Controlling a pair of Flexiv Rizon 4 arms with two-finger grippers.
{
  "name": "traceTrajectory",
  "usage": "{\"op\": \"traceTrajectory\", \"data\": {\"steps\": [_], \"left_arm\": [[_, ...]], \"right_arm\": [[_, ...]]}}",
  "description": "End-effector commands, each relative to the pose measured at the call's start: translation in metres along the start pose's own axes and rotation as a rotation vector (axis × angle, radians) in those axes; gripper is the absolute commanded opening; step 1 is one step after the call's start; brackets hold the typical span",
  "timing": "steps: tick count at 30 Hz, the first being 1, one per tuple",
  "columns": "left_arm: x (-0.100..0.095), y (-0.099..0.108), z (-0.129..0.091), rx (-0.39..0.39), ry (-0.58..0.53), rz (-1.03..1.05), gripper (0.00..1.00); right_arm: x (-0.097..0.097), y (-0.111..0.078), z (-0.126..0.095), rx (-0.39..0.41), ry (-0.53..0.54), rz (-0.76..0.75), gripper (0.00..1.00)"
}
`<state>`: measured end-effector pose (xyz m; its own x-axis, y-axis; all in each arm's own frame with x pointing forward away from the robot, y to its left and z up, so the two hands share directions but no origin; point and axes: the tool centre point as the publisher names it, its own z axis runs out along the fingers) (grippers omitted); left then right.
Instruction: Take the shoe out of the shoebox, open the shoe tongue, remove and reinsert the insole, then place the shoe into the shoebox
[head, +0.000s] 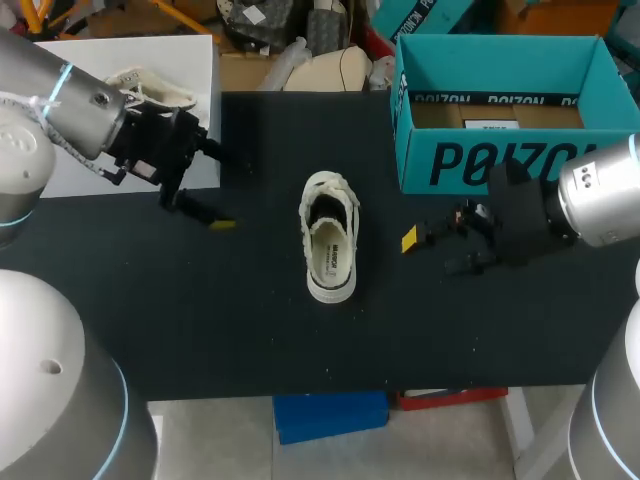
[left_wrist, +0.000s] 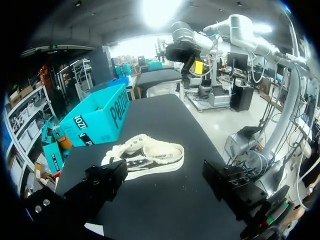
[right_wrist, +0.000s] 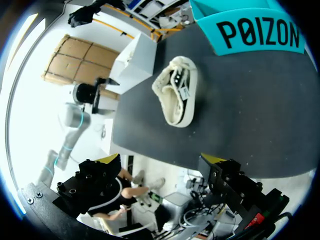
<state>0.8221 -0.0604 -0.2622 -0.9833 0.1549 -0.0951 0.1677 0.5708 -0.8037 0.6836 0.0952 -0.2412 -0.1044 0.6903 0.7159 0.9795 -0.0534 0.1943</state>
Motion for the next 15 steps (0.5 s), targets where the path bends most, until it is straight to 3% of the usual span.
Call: {"op": "traceTrajectory", "data": {"steps": [1, 6, 14, 15], "left_arm": [[0.007, -0.001, -0.016, -0.016, 0.013, -0.015, 1.0], [0.005, 0.01, -0.024, -0.043, -0.003, -0.02, 1.0], [0.005, 0.01, -0.024, -0.043, -0.003, -0.02, 1.0], [0.005, 0.01, -0.024, -0.043, -0.003, -0.02, 1.0]], "right_arm": [[0.0, 0.0, 0.0, 0.001, -0.001, 0.001, 1.0], [0.0, 0.0, 0.0, 0.001, -0.001, 0.001, 1.0], [0.0, 0.0, 0.0, 0.001, -0.001, 0.001, 1.0], [0.001, 0.004, -0.002, 0.022, -0.041, -0.006, 1.0]]}}
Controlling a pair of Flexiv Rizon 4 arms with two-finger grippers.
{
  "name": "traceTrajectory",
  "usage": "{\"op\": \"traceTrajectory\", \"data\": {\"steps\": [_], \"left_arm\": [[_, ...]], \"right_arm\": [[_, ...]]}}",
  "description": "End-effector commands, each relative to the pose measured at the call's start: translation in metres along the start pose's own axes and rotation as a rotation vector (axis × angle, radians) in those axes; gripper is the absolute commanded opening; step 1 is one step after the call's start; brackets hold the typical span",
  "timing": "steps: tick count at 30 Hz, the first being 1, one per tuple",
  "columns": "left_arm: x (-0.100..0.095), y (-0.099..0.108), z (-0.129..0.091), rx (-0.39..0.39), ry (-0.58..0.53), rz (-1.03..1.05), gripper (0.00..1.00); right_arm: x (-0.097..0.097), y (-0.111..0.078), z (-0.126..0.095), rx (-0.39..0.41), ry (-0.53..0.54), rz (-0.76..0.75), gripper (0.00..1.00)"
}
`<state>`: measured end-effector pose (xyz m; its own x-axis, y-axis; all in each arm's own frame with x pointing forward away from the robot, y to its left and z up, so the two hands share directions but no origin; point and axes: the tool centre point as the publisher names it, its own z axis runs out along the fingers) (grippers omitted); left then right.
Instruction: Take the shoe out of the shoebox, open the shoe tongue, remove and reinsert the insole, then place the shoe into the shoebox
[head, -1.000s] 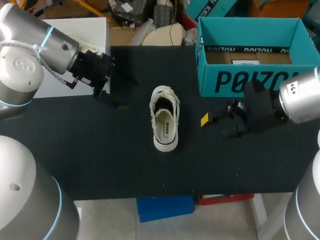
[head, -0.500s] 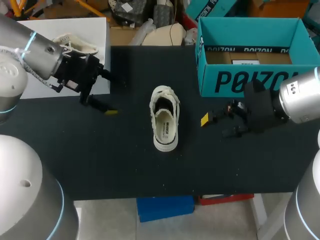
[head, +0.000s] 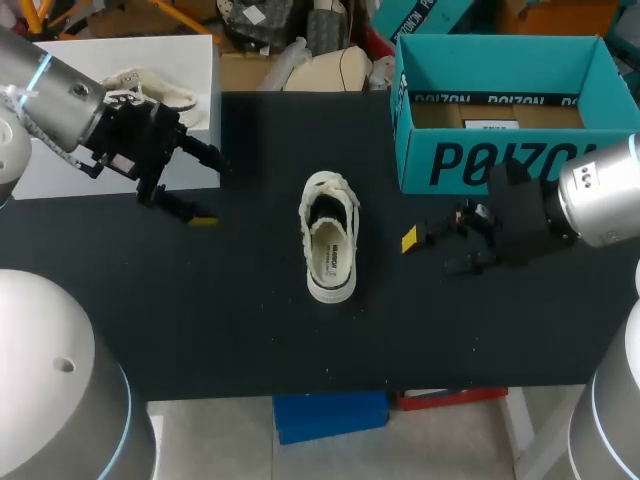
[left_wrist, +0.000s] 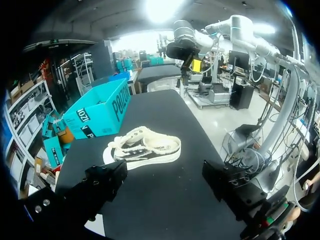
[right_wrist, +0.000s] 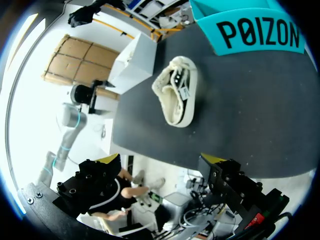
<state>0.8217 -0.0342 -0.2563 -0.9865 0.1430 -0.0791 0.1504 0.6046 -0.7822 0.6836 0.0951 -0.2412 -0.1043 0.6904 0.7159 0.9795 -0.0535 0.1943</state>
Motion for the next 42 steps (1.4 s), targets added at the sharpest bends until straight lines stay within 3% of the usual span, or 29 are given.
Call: {"op": "traceTrajectory", "data": {"steps": [1, 4, 8, 23, 28, 36, 42], "left_arm": [[0.002, -0.001, 0.0, -0.004, -0.003, 0.0, 1.0], [0.002, -0.001, 0.0, -0.004, -0.003, 0.0, 1.0], [0.002, -0.001, 0.0, -0.004, -0.003, 0.0, 1.0], [0.002, -0.001, 0.0, -0.004, -0.003, 0.0, 1.0], [0.002, -0.001, 0.0, -0.004, -0.003, 0.0, 1.0], [0.002, -0.001, 0.0, -0.004, -0.003, 0.0, 1.0], [0.002, -0.001, 0.0, -0.004, -0.003, 0.0, 1.0]], "right_arm": [[0.0, 0.009, -0.003, 0.043, -0.084, -0.002, 1.0], [-0.002, 0.023, 0.0, 0.098, -0.202, 0.055, 1.0], [0.002, 0.042, 0.008, 0.109, -0.296, 0.066, 1.0], [-0.006, 0.093, 0.035, 0.11, -0.35, 0.017, 1.0], [-0.006, 0.108, 0.043, 0.126, -0.439, -0.027, 1.0], [-0.001, 0.127, 0.068, 0.186, -0.546, -0.103, 1.0], [-0.001, 0.127, 0.068, 0.186, -0.546, -0.103, 1.0]]}}
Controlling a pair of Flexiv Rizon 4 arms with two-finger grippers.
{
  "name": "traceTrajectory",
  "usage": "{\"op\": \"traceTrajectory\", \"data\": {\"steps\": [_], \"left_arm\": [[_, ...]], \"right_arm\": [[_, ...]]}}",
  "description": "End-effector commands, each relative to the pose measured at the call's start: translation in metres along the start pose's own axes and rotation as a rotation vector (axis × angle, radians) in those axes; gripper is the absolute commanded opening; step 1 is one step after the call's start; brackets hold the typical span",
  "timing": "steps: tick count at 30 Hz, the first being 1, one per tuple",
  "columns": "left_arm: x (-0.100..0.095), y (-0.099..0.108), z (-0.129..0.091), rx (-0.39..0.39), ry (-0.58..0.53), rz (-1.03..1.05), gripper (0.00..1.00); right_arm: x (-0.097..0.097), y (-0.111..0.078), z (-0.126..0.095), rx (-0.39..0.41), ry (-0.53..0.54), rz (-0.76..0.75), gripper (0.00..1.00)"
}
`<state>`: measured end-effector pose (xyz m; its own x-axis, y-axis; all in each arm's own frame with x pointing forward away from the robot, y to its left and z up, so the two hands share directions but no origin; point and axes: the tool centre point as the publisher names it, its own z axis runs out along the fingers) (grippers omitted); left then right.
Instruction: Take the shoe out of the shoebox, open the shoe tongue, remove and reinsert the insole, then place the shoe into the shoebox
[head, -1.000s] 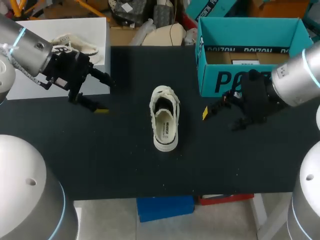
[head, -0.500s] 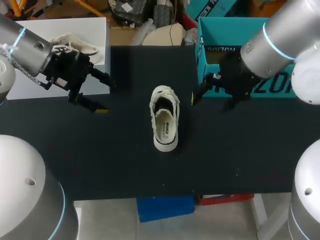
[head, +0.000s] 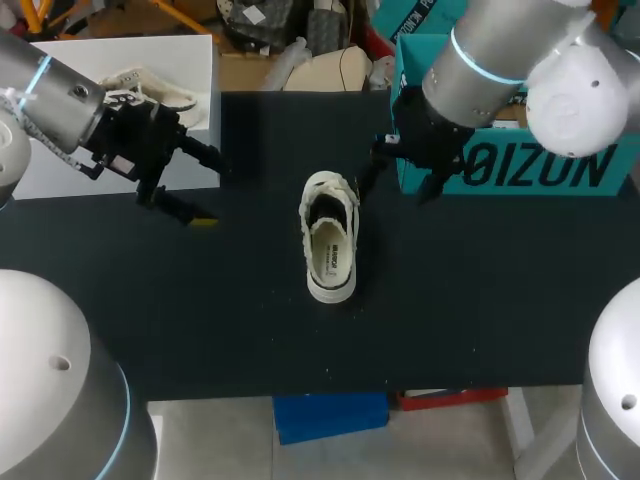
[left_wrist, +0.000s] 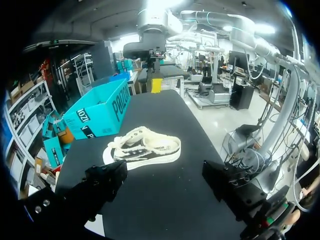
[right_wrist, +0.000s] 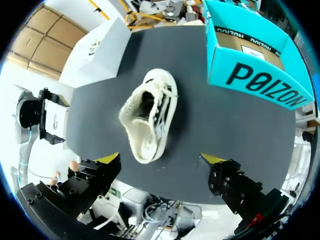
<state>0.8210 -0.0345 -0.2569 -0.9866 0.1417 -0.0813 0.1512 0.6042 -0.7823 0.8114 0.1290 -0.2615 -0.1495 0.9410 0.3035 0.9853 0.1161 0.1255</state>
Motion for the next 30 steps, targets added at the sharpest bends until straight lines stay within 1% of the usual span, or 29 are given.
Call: {"op": "traceTrajectory", "data": {"steps": [1, 8, 9, 11, 15, 16, 18, 19, 21, 24, 28, 30], "left_arm": [[0.001, -0.001, -0.001, -0.005, -0.001, -0.001, 1.0], [0.001, -0.001, -0.001, -0.005, -0.001, -0.001, 1.0], [0.001, -0.001, -0.001, -0.005, -0.001, -0.001, 1.0], [0.001, -0.001, -0.001, -0.005, -0.001, -0.001, 1.0], [0.001, -0.001, -0.001, -0.005, -0.001, -0.001, 1.0], [0.001, -0.001, -0.001, -0.005, -0.001, -0.001, 1.0], [0.001, -0.001, -0.001, -0.005, -0.001, -0.001, 1.0], [0.001, -0.001, -0.001, -0.005, -0.001, -0.001, 1.0], [0.001, -0.001, -0.001, -0.005, -0.001, -0.001, 1.0], [0.001, -0.001, -0.001, -0.005, -0.001, -0.001, 1.0], [0.001, -0.001, -0.001, -0.005, -0.001, -0.001, 1.0], [0.001, -0.001, -0.001, -0.005, -0.001, -0.001, 1.0]], "right_arm": [[0.006, 0.009, 0.004, 0.039, -0.066, 0.001, 1.0], [0.006, 0.009, 0.004, 0.039, -0.066, 0.001, 1.0], [0.006, 0.01, 0.005, 0.061, -0.09, -0.026, 1.0], [0.01, 0.016, 0.008, 0.075, -0.133, -0.068, 1.0], [0.021, 0.03, 0.018, 0.155, -0.227, -0.107, 1.0], [0.023, 0.033, 0.021, 0.157, -0.24, -0.106, 1.0], [0.02, 0.035, 0.028, 0.159, -0.25, -0.087, 1.0], [0.02, 0.036, 0.031, 0.142, -0.249, -0.075, 1.0], [0.02, 0.037, 0.039, 0.148, -0.254, -0.054, 1.0], [0.016, 0.037, 0.054, 0.137, -0.241, -0.015, 1.0], [0.022, 0.038, 0.066, 0.129, -0.233, 0.001, 1.0], [0.018, 0.039, 0.072, 0.129, -0.232, 0.004, 1.0]]}}
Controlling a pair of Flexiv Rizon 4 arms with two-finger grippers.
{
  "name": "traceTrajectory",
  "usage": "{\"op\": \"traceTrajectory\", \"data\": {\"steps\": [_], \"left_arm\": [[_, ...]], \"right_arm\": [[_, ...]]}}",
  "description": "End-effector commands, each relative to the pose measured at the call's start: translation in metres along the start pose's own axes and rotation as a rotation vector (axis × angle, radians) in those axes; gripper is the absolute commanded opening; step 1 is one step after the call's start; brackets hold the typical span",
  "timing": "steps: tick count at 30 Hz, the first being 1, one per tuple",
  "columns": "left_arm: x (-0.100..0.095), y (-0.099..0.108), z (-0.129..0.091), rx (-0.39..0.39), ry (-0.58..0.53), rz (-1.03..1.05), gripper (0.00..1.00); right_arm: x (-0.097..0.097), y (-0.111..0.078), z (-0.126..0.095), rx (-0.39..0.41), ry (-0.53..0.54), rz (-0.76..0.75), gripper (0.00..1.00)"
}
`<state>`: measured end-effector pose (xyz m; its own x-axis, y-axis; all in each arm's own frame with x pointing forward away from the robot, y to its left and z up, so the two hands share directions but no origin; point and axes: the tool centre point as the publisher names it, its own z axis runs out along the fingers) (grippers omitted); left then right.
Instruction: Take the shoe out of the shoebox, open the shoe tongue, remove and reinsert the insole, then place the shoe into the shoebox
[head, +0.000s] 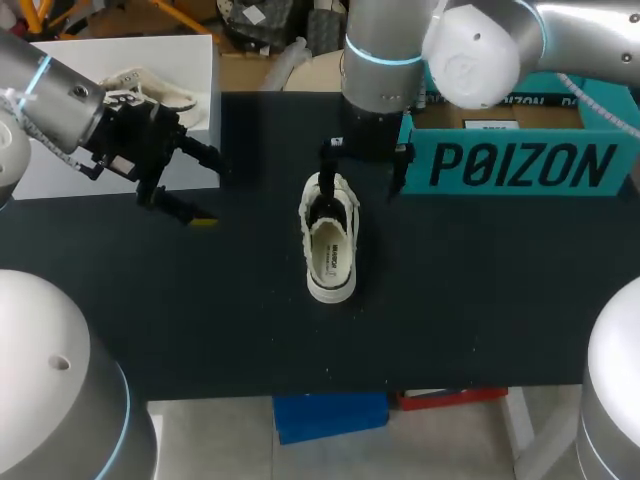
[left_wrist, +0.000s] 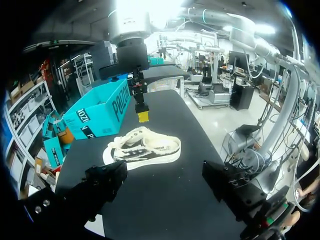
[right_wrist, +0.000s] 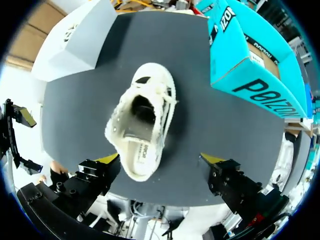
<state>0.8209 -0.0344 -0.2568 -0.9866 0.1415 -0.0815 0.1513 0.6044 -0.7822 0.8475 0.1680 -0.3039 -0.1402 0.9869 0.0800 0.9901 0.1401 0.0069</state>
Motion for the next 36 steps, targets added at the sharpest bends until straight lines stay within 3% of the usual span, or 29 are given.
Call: {"op": "traceTrajectory", "data": {"steps": [1, 2, 4, 8, 10, 13, 18, 23, 36], "left_arm": [[0.001, -0.001, 0.0, -0.004, -0.001, -0.001, 1.0], [0.001, -0.001, 0.0, -0.004, -0.001, -0.001, 1.0], [0.001, -0.001, 0.0, -0.004, -0.001, -0.001, 1.0], [0.001, -0.001, 0.0, -0.004, -0.001, -0.001, 1.0], [0.001, -0.001, 0.0, -0.004, -0.001, -0.001, 1.0], [0.001, -0.001, 0.0, -0.004, -0.001, -0.001, 1.0], [0.001, -0.001, 0.0, -0.004, -0.001, -0.001, 1.0], [0.001, -0.001, 0.0, -0.004, -0.001, -0.001, 1.0], [0.001, -0.001, 0.0, -0.004, -0.001, -0.001, 1.0]], "right_arm": [[0.005, 0.007, 0.017, 0.005, -0.002, 0.004, 0.96], [0.005, 0.008, 0.019, 0.005, -0.002, 0.005, 0.91], [0.0, 0.009, 0.025, 0.005, -0.005, 0.013, 0.64], [-0.001, 0.01, 0.032, 0.015, -0.019, 0.023, 0.58], [-0.002, 0.011, 0.036, 0.016, -0.019, 0.025, 0.5], [-0.005, 0.012, 0.044, 0.019, -0.015, 0.028, 0.56], [-0.006, 0.013, 0.054, 0.034, -0.014, 0.038, 0.55], [-0.003, 0.014, 0.065, 0.051, -0.023, 0.043, 0.46], [-0.008, 0.022, 0.094, 0.089, -0.072, 0.053, 0.41]]}}
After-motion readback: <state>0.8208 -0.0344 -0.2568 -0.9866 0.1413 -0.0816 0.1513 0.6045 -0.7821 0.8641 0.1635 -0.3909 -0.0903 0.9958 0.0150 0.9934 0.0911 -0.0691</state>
